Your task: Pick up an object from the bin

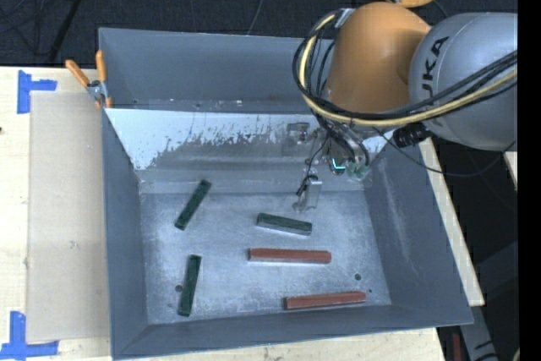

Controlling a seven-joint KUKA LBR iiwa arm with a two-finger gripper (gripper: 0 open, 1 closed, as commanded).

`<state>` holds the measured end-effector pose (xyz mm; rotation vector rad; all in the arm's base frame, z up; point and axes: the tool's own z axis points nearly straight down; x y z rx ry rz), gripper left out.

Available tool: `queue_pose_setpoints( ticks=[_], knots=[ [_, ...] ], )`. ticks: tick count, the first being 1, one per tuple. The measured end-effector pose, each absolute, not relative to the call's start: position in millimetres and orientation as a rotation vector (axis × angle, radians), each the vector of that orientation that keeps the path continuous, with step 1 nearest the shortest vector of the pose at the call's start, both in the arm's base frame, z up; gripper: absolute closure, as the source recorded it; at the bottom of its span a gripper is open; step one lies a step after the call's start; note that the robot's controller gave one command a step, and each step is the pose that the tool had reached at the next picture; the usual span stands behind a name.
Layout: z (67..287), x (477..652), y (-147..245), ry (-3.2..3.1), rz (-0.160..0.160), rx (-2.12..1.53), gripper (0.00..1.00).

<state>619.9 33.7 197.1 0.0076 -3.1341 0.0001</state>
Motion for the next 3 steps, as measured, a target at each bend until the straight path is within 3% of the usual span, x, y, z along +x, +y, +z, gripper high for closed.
queue_pose_setpoints(
  ticks=[1, 2, 3],
  knots=[
    [66.2, 598.4, 6.1, -3.124, -0.002, 0.234, 0.0],
    [70.4, 601.1, 6.0, -3.135, -0.001, 0.232, 1.0],
    [249.1, 596.3, -4.5, -3.143, 0.001, 0.232, 1.0]
  ],
)
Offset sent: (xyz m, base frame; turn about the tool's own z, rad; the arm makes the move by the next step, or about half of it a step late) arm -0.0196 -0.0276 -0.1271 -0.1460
